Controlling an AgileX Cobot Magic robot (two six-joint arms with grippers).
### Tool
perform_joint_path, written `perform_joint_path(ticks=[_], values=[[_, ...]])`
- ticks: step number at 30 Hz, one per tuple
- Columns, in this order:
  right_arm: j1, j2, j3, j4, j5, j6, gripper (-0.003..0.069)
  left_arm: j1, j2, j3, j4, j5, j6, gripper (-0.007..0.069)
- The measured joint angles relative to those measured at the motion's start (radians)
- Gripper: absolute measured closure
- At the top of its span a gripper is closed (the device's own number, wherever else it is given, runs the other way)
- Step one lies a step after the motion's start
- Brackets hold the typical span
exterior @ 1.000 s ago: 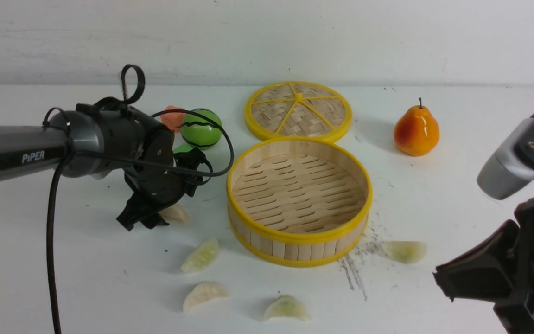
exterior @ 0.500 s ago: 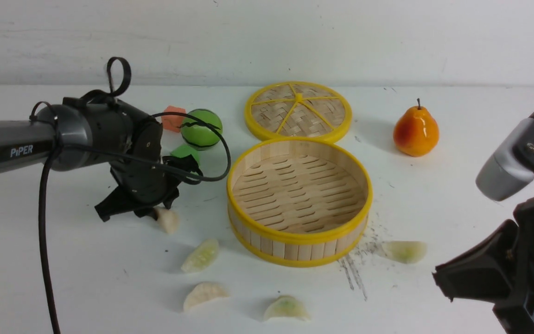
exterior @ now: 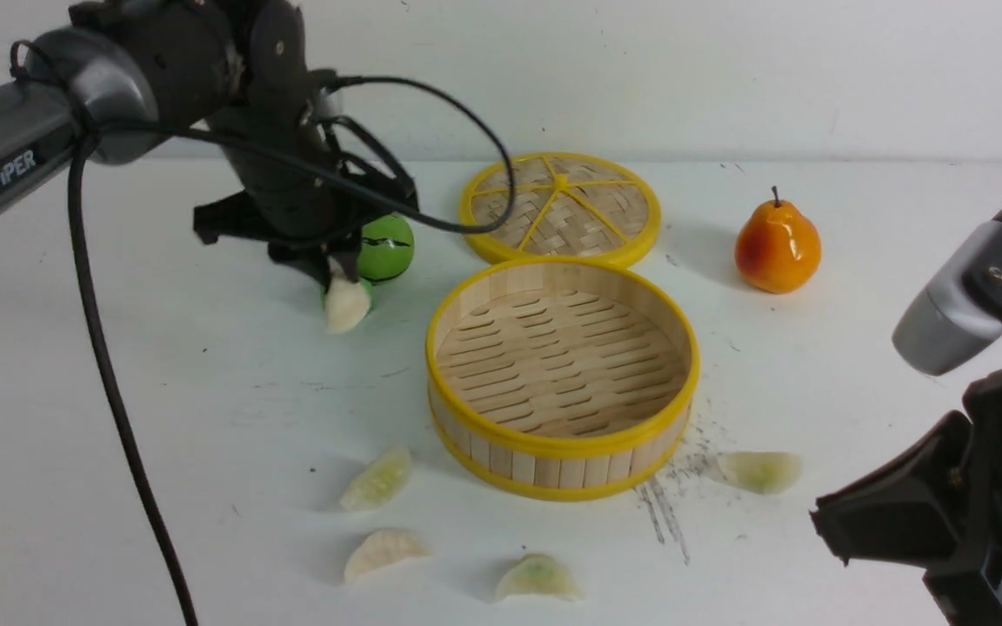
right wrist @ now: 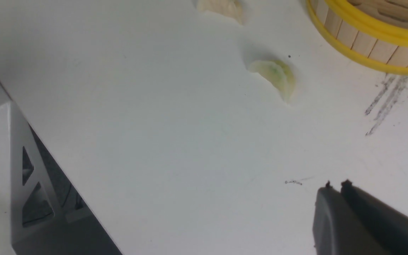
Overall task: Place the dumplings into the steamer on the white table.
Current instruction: 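Place the dumpling into the bamboo steamer basket with the left gripper, then reach for and grasp a dumpling on the table with the left gripper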
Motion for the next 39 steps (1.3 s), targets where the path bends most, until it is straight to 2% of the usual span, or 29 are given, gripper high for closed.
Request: perform_joint_path(ticks=[4, 6, 7, 10, 17, 21, 26, 34, 38, 39], values=[[0.0, -0.037, 0.0, 0.01, 0.001, 0.03, 0.0627, -0.108, 0.021, -0.084, -0.014, -0.008, 0.031, 0.0511], [0.0, -0.08, 0.0, 0.016, 0.009, 0.046, 0.0626, -0.167, 0.06, -0.126, -0.021, -0.034, 0.032, 0.0606], [0.0, -0.099, 0.0, 0.017, 0.01, 0.052, 0.0626, -0.186, 0.074, -0.138, -0.026, -0.041, 0.032, 0.0627], [0.0, -0.178, 0.0, 0.018, 0.026, 0.066, 0.0623, -0.235, 0.182, -0.224, -0.05, -0.058, 0.015, 0.0638], [0.0, -0.283, 0.0, 0.012, 0.072, 0.068, 0.0618, -0.244, 0.357, -0.388, -0.065, -0.047, -0.012, 0.0638], [0.0, -0.298, -0.003, -0.018, 0.102, 0.068, 0.0618, -0.244, 0.371, -0.452, -0.029, 0.022, -0.011, 0.0638], [0.0, -0.298, -0.003, -0.049, 0.112, 0.068, 0.0615, -0.244, 0.357, -0.567, 0.031, 0.158, 0.046, 0.0638], [0.0, -0.298, -0.003, -0.056, 0.09, 0.068, 0.0606, -0.244, 0.164, -0.542, 0.038, 0.173, 0.111, 0.0638], [0.0, -0.298, -0.003, -0.056, 0.066, 0.068, 0.0601, -0.233, 0.003, -0.373, 0.041, 0.173, 0.139, 0.0638], [0.0, -0.298, -0.003, -0.056, 0.059, 0.068, 0.0599, -0.219, -0.073, -0.273, 0.04, 0.173, 0.145, 0.0638]])
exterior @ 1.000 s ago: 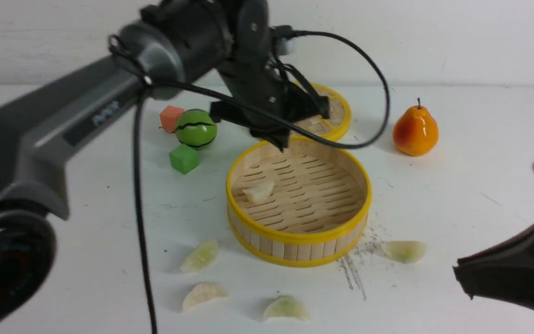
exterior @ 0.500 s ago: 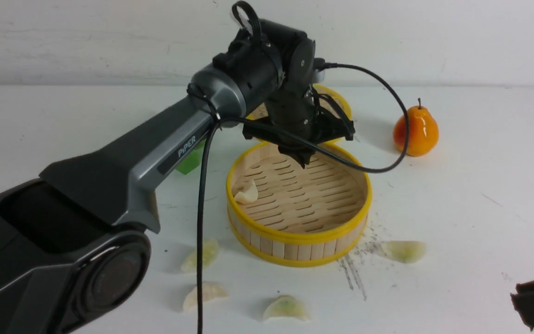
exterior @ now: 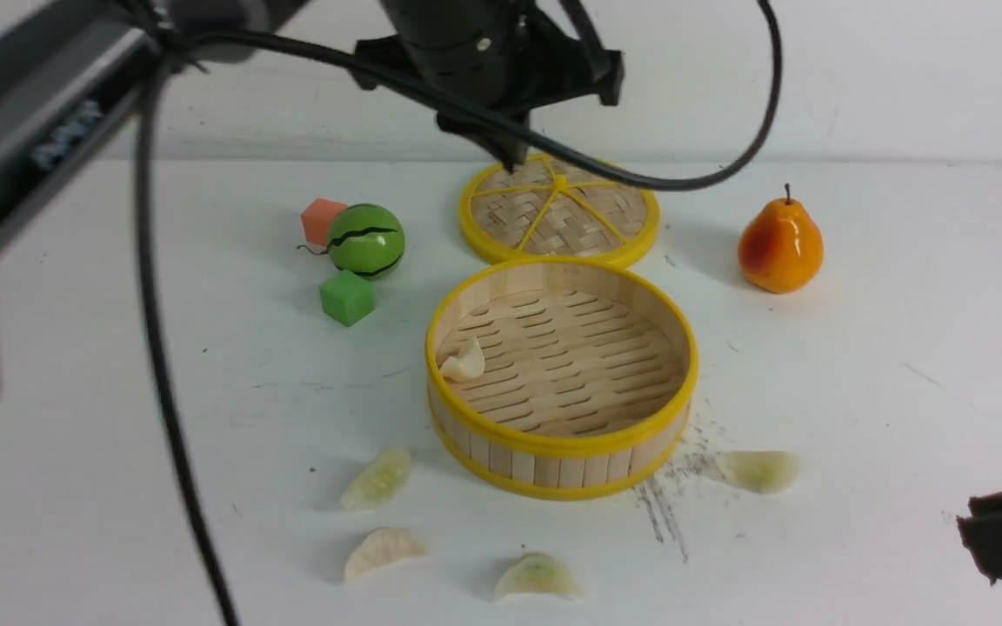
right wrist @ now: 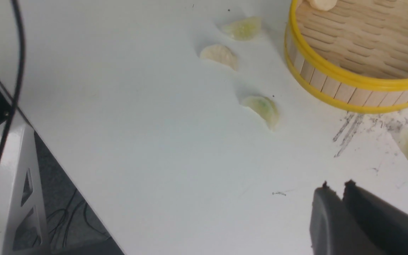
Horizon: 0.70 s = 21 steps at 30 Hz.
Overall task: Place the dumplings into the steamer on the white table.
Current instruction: 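Reach for and grasp a dumpling on the table with the left gripper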
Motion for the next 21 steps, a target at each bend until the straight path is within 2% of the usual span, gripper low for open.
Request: perform_joint_path(ticks=[1, 2, 4, 8, 11, 13, 14, 15, 16, 21], values=[[0.0, 0.0, 0.0, 0.0, -0.004, 0.0, 0.0599, 0.02, -0.067, 0.116, -0.005, 0.0, 0.006, 0.0638], [0.0, 0.0, 0.0, 0.0, -0.004, 0.0, 0.0599, 0.02, -0.067, 0.116, -0.005, 0.0, 0.006, 0.0638], [0.0, 0.0, 0.0, 0.0, -0.004, 0.0, 0.0599, 0.054, -0.148, 0.29, -0.021, 0.0, 0.02, 0.0638], [0.0, 0.0, 0.0, 0.0, -0.007, 0.0, 0.0594, 0.125, -0.277, 0.638, -0.088, -0.025, 0.12, 0.0638], [0.0, 0.0, 0.0, 0.001, -0.02, 0.0, 0.0593, 0.126, -0.283, 0.73, -0.094, -0.08, 0.184, 0.0629], [0.0, 0.0, 0.0, 0.001, -0.028, 0.0, 0.0592, 0.124, -0.267, 0.797, -0.1, -0.136, 0.273, 0.0591], [0.0, 0.0, 0.0, 0.001, -0.029, 0.0, 0.0592, 0.123, -0.251, 0.817, -0.109, -0.163, 0.313, 0.0544], [0.0, 0.0, 0.0, 0.001, -0.029, 0.0, 0.0592, 0.123, -0.247, 0.818, -0.108, -0.17, 0.329, 0.0536], [0.0, 0.0, 0.0, 0.002, -0.029, 0.0, 0.0592, 0.123, -0.228, 0.827, -0.111, -0.202, 0.364, 0.0447], [0.0, 0.0, 0.0, 0.008, -0.026, 0.01, 0.0592, 0.123, -0.161, 0.827, -0.107, -0.319, 0.374, 0.0174]])
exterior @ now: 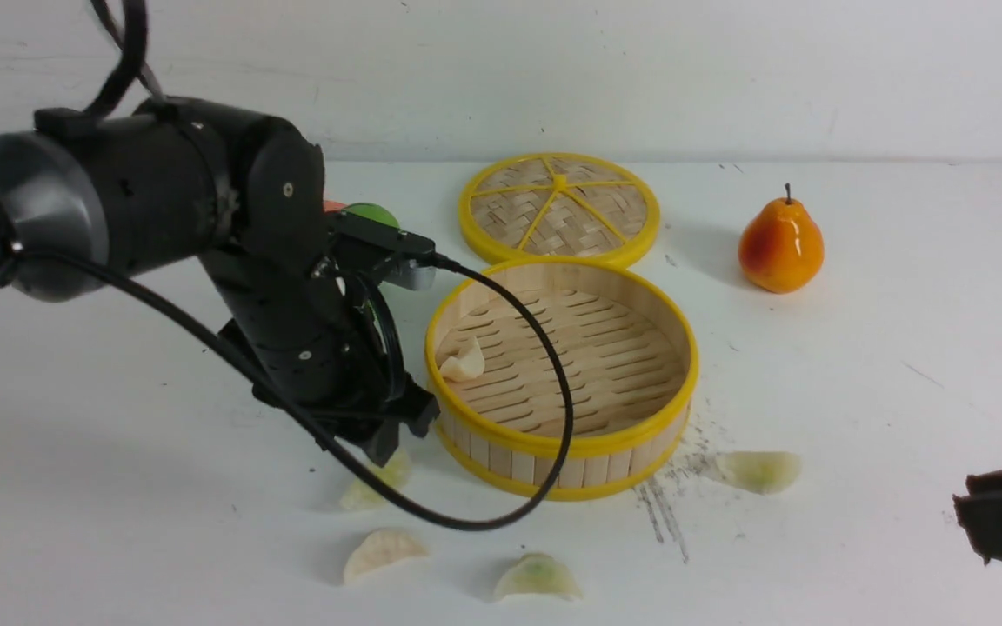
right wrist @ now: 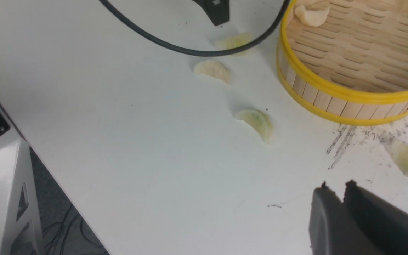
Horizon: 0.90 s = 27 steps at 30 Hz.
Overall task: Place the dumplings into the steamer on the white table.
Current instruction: 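Reach for and grasp a dumpling on the table with the left gripper, then place the dumpling into the bamboo steamer basket with the left gripper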
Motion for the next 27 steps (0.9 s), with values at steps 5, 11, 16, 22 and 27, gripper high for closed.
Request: perform_joint_path(ticks=[5, 11, 16, 22, 27], values=[[0.0, 0.0, 0.0, 0.007, 0.012, 0.021, 0.059, 0.0, 0.065, 0.0, 0.01, -0.096, -0.015, 0.0039], [0.0, 0.0, 0.0, 0.007, 0.026, 0.024, 0.0586, 0.0, 0.168, 0.0, 0.018, -0.122, -0.02, 0.0105], [0.0, 0.0, 0.0, 0.007, 0.026, 0.024, 0.0585, 0.0, 0.211, 0.0, 0.024, -0.122, -0.039, 0.0344], [0.0, 0.0, 0.0, 0.005, 0.026, 0.024, 0.0583, -0.003, 0.191, -0.076, 0.017, -0.012, -0.099, 0.0344], [0.0, 0.0, 0.0, 0.001, 0.026, 0.024, 0.0583, -0.056, 0.144, -0.32, -0.005, 0.067, -0.186, 0.0344]])
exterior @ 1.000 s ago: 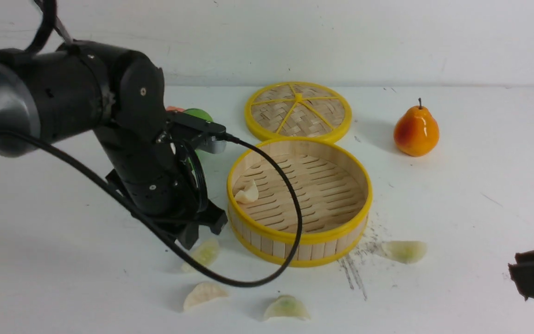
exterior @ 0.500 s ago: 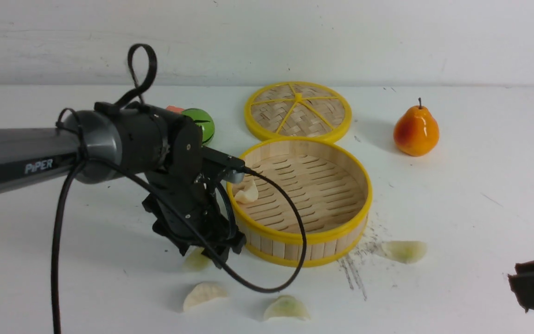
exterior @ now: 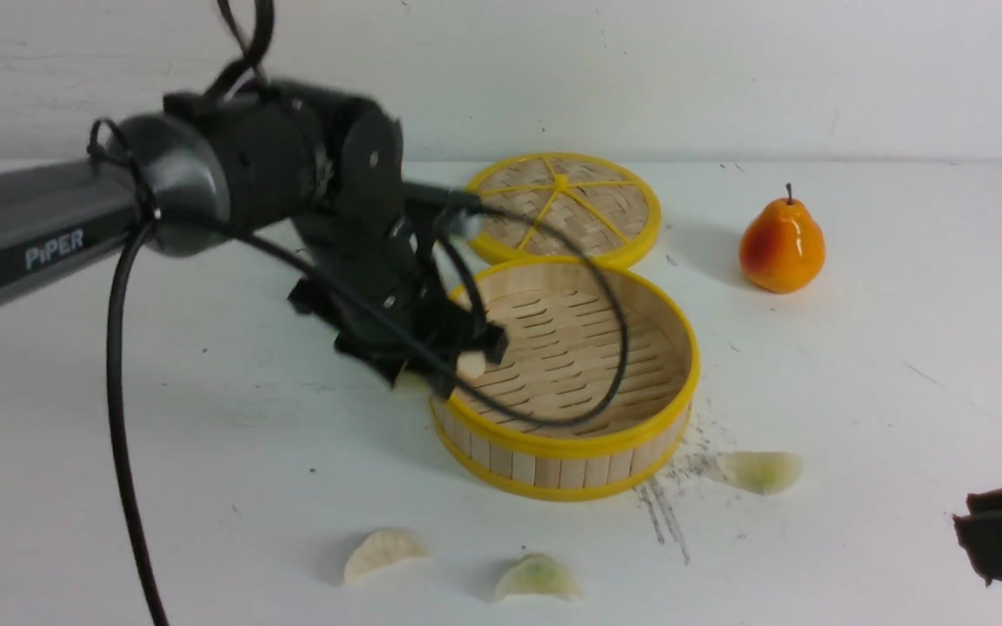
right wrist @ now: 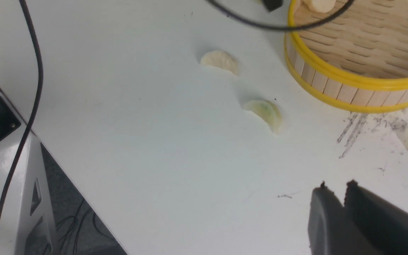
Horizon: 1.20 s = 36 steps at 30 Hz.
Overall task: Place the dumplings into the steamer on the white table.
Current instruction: 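Place the dumpling into the bamboo steamer basket with the left gripper, then reach for and grasp a dumpling on the table with the left gripper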
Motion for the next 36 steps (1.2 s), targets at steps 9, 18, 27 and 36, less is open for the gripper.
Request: perform_joint_path(ticks=[9, 18, 27, 36], values=[[0.0, 0.0, 0.0, -0.001, 0.001, 0.0, 0.0574, -0.083, 0.244, -0.441, -0.029, 0.012, -0.179, 0.0344], [0.0, 0.0, 0.0, -0.014, 0.02, 0.0, 0.0564, -0.083, 0.498, -0.654, -0.025, -0.026, -0.262, 0.0344], [0.0, 0.0, 0.0, -0.026, 0.023, 0.0, 0.0559, -0.083, 0.547, -0.682, -0.018, -0.003, -0.242, 0.0192], [0.0, 0.0, 0.0, -0.027, 0.023, 0.0, 0.0558, -0.083, 0.416, -0.856, 0.038, 0.245, -0.191, 0.0068]])
